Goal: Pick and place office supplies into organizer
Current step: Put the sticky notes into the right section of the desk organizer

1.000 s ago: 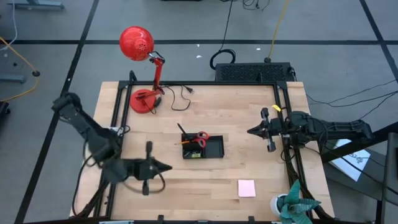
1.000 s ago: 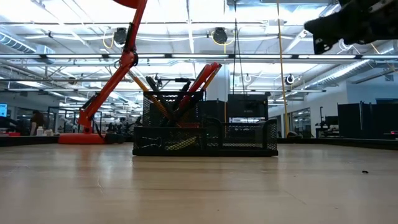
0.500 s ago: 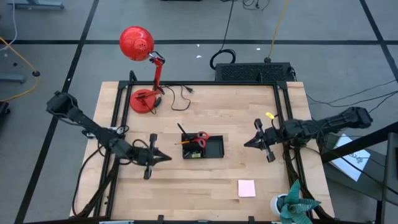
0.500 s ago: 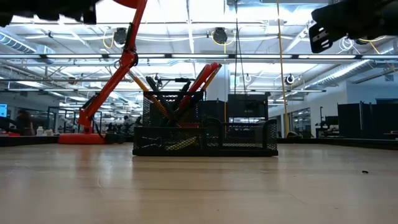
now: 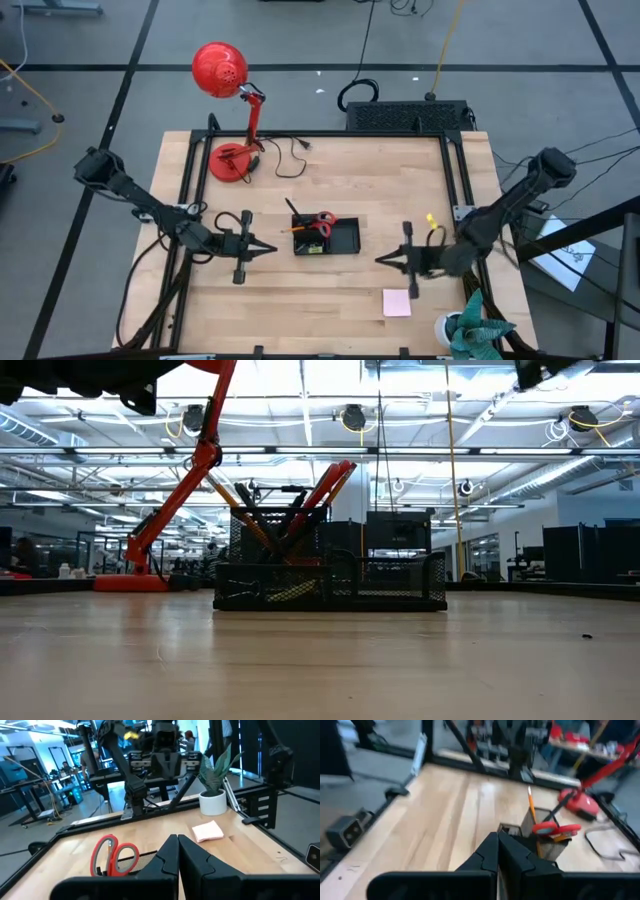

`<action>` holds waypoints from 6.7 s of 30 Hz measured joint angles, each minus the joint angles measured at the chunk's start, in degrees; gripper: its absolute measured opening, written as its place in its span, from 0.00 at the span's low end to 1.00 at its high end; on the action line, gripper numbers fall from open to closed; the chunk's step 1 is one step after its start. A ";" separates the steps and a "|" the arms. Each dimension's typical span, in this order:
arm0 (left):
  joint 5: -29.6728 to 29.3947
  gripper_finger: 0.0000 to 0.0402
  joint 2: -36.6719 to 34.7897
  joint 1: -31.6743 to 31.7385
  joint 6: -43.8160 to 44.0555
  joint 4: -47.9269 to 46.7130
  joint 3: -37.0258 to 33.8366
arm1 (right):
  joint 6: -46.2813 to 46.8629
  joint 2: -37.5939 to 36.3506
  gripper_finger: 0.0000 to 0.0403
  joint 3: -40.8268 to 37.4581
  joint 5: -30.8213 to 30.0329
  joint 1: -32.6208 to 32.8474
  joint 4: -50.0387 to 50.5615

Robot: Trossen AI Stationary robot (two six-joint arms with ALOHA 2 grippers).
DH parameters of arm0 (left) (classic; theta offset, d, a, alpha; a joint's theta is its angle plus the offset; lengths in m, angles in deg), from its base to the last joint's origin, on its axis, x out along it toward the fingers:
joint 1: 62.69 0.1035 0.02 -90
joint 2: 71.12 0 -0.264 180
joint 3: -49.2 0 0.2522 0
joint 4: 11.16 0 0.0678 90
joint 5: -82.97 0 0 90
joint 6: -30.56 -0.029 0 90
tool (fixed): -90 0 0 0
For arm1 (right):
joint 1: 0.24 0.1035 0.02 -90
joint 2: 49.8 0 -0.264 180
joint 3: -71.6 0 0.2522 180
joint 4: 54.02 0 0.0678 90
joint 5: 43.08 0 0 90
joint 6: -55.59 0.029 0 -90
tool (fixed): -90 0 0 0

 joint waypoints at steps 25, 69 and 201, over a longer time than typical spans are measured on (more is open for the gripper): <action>0.04 0.01 0.04 0.12 -3.53 -5.67 0.03 | 39.52 37.35 0.00 44.12 1.69 7.02 51.52; 0.48 0.01 0.07 0.11 5.67 -8.41 0.05 | 53.95 45.62 0.00 44.72 18.19 13.69 45.76; 0.46 0.01 0.04 0.10 8.64 -14.20 0.05 | 21.90 63.85 0.00 60.39 -17.55 -9.48 79.33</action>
